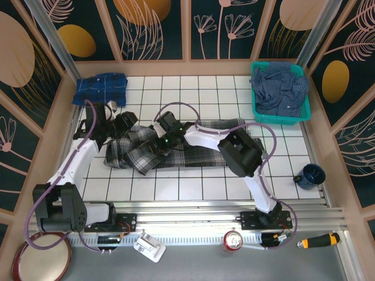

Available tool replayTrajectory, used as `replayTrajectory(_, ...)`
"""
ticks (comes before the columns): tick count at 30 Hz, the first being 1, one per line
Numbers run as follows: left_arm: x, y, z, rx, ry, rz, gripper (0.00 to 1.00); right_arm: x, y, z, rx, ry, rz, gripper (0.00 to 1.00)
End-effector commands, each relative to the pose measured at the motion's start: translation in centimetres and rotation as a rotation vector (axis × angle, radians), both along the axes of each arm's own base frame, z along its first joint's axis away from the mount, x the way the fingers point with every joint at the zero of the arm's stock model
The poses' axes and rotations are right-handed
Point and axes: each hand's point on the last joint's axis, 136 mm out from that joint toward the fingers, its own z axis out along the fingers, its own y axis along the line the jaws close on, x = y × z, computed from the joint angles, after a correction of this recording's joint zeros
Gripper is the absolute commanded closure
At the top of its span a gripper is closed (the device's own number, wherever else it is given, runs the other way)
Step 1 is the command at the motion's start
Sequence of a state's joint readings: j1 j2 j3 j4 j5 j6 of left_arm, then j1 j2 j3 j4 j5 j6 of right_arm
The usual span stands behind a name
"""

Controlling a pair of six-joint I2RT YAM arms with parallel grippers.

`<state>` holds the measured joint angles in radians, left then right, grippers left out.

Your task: Fold and stack the long sleeve shirts

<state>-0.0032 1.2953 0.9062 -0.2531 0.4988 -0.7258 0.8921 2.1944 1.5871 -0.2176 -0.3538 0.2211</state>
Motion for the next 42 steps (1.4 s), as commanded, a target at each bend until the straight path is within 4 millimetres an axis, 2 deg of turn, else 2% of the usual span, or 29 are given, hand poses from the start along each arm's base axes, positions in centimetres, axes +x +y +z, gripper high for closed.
replayTrajectory(1,0.2,0.9,-1.0,0.035,0.05,0.023,0.5,0.8,-0.5,4.1,-0.005,-0.137,0.005,0.97)
replayTrajectory(3,0.7,1.4,-1.1,0.052,0.054,0.033,0.49,0.9,-1.0,6.7,-0.003,-0.198,0.008,1.0)
replayTrajectory(7,2.1,2.8,-1.2,0.134,0.062,0.068,0.44,1.8,-2.9,14.0,-0.012,-0.348,0.005,1.0)
replayTrajectory(11,3.2,4.1,-2.2,0.206,0.101,0.095,0.39,3.4,-6.3,20.8,-0.044,-0.52,-0.04,1.0)
replayTrajectory(14,3.8,4.3,-3.3,0.224,0.115,0.101,0.33,4.2,-9.3,23.9,-0.069,-0.672,-0.071,1.0)
replayTrajectory(16,4.2,3.8,-4.3,0.201,0.122,0.072,0.29,4.5,-11.1,24.9,-0.075,-0.76,-0.073,1.0)
replayTrajectory(18,4.5,3.5,-5.5,0.19,0.142,0.057,0.27,4.2,-11.7,25.4,-0.037,-0.769,-0.029,1.0)
replayTrajectory(21,4.8,3.4,-6.6,0.18,0.159,0.057,0.27,3.5,-11.2,25.0,0.065,-0.681,0.056,1.0)
replayTrajectory(24,5.3,3.5,-6.5,0.182,0.145,0.067,0.26,2.5,-10.0,22.9,0.106,-0.591,0.131,1.0)
replayTrajectory(30,5.8,5.0,-7.7,0.253,0.2,0.105,0.27,2.3,-7.7,16.9,0.094,-0.513,0.183,1.0)
replayTrajectory(33,4.8,6.9,-8.8,0.324,0.238,0.175,0.24,2.4,-7.7,14.0,0.072,-0.488,0.183,1.0)
replayTrajectory(35,4.1,7.3,-9.8,0.33,0.259,0.194,0.17,2.0,-7.8,12.4,0.078,-0.458,0.202,1.0)
replayTrajectory(39,3.6,5.9,-12.1,0.259,0.28,0.149,0.17,0.1,-8.0,10.3,0.091,-0.376,0.256,1.0)
replayTrajectory(42,2.1,5.2,-14.1,0.248,0.318,0.104,0.19,-1.4,-9.2,9.3,0.106,-0.343,0.263,1.0)
